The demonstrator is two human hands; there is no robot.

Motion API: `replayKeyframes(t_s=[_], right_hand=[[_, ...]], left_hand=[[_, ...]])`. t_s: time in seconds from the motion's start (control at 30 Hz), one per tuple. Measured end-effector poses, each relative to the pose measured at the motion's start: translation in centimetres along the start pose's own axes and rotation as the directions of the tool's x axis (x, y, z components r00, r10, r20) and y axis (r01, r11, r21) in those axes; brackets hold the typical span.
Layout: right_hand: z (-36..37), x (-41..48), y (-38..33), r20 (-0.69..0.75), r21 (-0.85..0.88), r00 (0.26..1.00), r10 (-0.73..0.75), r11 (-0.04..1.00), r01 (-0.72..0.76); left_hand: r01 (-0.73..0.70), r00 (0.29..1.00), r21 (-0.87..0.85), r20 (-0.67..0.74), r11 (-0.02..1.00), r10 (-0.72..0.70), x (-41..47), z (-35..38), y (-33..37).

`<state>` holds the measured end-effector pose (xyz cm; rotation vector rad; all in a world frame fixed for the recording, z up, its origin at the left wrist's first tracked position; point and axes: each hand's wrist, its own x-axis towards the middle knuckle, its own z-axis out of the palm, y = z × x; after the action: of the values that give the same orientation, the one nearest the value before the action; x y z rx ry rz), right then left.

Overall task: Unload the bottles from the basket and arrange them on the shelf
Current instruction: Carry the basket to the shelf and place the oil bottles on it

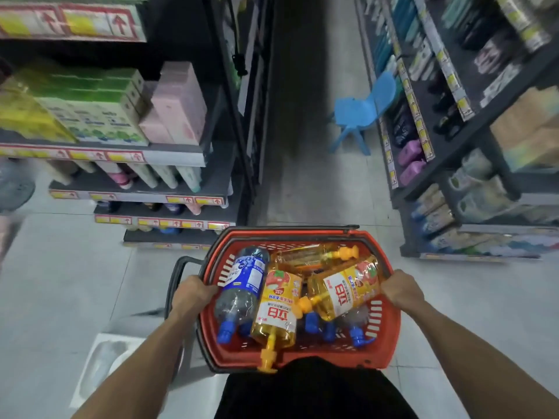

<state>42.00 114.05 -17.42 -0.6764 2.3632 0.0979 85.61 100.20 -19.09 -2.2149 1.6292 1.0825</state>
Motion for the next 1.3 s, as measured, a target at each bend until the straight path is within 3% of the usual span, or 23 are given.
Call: replayKeyframes(t_s=[0.13,0.47,0.8,1.0,1.3], right_hand=[[-2.7,9.1,-2.1,0.009,-0.009,0.999,0.039,0.999,-0.039],[-14.2,19.5,-12.3,0.037,-0.057,0.997,0.062,0.997,-0.060],[-30.5,41.1,-24.0,0.129,-0.144,0.973,-0.190,0.968,0.208],[-36.0,49.6,-33.8,0.114,-0.244,0.941,-0.319,0.909,0.337],[-39.0,56.6,-52.9,0.175,-0.451,0.872,-0.457,0.750,0.484]], left_hand=[[-0.038,0.998,-0.006,0.050,0.999,0.039,6.6,-3.2,7.3],[0.022,0.994,0.006,0.110,1.000,-0.022,18.3,-6.1,22.4],[0.233,0.968,-0.192,-0.043,0.953,-0.246,19.5,-5.9,39.7],[0.352,0.919,-0.300,-0.069,0.887,-0.388,21.6,-6.8,45.4],[0.259,0.901,-0.621,-0.120,0.740,-0.416,26.7,-8.1,50.7]])
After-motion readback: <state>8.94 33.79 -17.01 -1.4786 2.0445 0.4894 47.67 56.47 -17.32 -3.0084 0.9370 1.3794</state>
